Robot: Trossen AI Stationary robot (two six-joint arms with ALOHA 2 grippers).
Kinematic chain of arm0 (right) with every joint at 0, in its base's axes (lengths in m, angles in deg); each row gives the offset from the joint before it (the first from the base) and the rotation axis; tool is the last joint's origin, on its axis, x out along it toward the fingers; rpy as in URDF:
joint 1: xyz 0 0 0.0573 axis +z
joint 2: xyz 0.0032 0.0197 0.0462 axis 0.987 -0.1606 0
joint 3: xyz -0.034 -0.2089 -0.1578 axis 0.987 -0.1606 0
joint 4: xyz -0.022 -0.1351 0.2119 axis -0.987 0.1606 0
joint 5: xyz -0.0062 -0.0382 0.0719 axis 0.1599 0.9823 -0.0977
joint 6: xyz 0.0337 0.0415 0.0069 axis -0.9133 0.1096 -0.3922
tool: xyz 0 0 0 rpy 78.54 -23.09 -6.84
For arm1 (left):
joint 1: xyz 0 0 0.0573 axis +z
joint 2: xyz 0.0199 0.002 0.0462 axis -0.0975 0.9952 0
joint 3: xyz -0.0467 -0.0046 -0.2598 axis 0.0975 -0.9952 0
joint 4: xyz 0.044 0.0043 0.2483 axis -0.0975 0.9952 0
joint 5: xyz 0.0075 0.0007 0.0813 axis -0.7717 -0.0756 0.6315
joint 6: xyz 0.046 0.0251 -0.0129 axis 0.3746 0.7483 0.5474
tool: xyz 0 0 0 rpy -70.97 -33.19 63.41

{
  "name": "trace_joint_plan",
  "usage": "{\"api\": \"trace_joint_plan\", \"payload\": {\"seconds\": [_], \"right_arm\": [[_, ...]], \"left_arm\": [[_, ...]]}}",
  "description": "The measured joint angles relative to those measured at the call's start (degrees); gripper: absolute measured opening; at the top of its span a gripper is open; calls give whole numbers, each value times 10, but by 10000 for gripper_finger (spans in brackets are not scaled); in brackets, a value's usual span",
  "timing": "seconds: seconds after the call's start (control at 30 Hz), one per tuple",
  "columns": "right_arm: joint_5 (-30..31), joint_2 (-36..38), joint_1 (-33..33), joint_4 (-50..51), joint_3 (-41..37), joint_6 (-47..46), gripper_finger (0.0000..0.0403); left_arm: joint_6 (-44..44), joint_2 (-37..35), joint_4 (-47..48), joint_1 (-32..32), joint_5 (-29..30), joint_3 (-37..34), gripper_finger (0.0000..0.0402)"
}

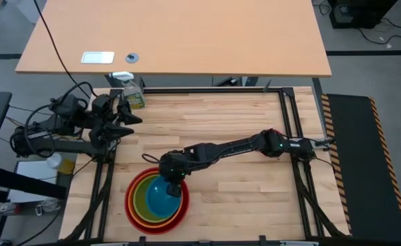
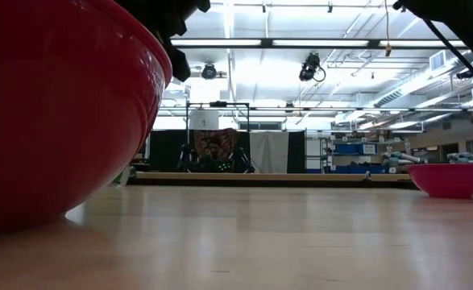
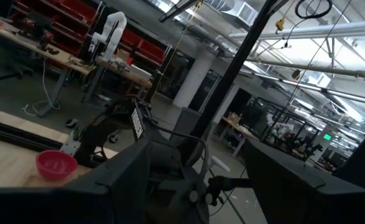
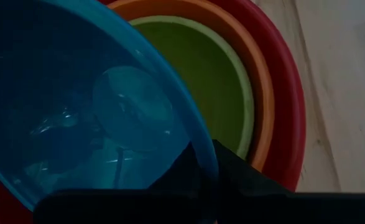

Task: Nest bowls inside each other
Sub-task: Stack the blue bowl on top of the green bowl

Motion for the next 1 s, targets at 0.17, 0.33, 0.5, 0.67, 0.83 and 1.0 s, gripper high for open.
{"api": "trace_joint_plan", "payload": {"seconds": [0.17,0.33,0.5,0.67,0.83,1.0], "right_arm": [[-9,-7,0,9,1,3,27],[-6,-19,0,30,0,15,28],[-10,-18,-3,29,0,11,50],[-32,-18,-12,32,0,9,103],[-43,0,-23,68,0,-19,162],[-20,32,-31,99,1,-15,208]], "left_arm": [[0,0,7,0,0,0,260],[9,0,84,0,0,0,260],[11,0,161,0,11,0,260],[11,0,159,0,13,0,260],[11,0,146,0,14,0,260],[20,0,147,0,18,0,260]]}}
